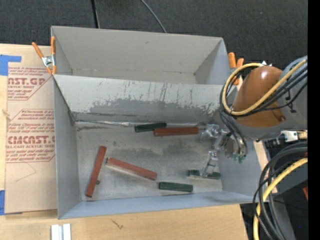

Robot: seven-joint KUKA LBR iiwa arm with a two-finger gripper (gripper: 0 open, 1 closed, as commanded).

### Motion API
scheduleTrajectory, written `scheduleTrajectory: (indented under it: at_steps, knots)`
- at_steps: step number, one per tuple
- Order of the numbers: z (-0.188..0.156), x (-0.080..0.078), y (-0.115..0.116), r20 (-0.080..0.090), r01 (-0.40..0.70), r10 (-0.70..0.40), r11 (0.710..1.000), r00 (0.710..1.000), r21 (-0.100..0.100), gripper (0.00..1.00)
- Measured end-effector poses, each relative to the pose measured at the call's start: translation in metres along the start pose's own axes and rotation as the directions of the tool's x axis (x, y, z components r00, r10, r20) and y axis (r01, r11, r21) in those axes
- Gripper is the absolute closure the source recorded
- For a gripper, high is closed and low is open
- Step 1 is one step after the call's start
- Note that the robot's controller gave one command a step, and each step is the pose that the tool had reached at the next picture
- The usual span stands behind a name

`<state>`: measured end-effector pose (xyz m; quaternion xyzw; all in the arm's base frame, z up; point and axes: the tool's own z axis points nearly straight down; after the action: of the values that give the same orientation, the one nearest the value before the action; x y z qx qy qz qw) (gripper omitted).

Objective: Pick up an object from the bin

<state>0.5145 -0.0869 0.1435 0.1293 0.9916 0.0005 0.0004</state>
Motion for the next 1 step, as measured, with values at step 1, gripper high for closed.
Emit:
scheduleTrajectory:
  at_steps: [1]
  knots:
    - [0.0702, 0.0077, -0.0118, 0.003, 0.034, -0.034, 0.999, 0.999, 0.001, 0.00]
